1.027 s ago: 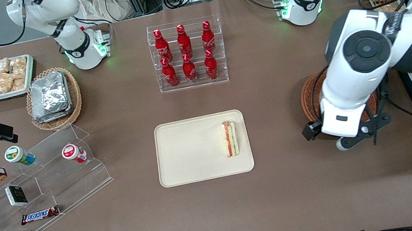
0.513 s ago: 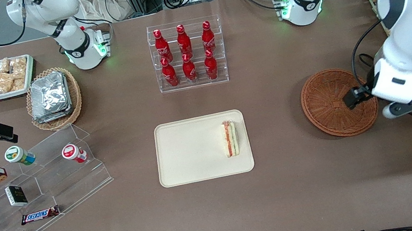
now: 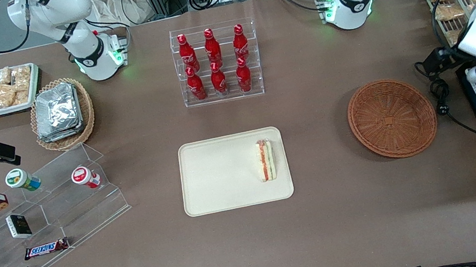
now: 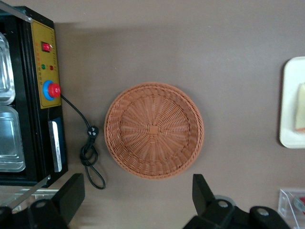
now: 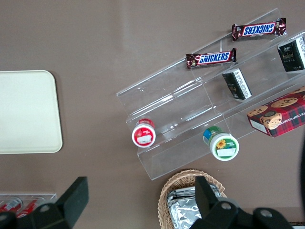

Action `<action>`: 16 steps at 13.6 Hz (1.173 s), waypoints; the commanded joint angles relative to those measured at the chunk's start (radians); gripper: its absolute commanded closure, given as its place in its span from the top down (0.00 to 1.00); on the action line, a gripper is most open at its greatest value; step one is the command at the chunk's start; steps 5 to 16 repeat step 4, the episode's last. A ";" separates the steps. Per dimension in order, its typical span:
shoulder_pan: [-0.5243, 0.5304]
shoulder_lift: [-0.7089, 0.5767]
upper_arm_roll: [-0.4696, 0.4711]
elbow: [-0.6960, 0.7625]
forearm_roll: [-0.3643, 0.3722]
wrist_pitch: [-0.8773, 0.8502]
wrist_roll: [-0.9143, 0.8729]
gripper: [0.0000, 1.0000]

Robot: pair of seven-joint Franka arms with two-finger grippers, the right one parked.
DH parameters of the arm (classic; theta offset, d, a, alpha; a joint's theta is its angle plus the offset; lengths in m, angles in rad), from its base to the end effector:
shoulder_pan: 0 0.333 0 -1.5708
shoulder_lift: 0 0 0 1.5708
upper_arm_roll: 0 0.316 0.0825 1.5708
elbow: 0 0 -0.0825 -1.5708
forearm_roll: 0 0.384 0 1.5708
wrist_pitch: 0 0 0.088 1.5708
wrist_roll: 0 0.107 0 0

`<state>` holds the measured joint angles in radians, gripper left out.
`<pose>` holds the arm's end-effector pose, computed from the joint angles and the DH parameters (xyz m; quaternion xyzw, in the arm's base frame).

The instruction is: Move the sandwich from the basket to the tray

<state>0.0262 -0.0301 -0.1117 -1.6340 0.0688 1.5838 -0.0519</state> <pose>0.5439 -0.0402 0.6125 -0.9991 0.0175 0.0076 0.0367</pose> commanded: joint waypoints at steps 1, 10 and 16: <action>-0.017 -0.063 0.050 -0.029 -0.040 -0.036 0.078 1.00; -0.015 -0.096 0.066 -0.023 -0.040 -0.099 0.116 1.00; -0.015 -0.096 0.066 -0.023 -0.040 -0.099 0.116 1.00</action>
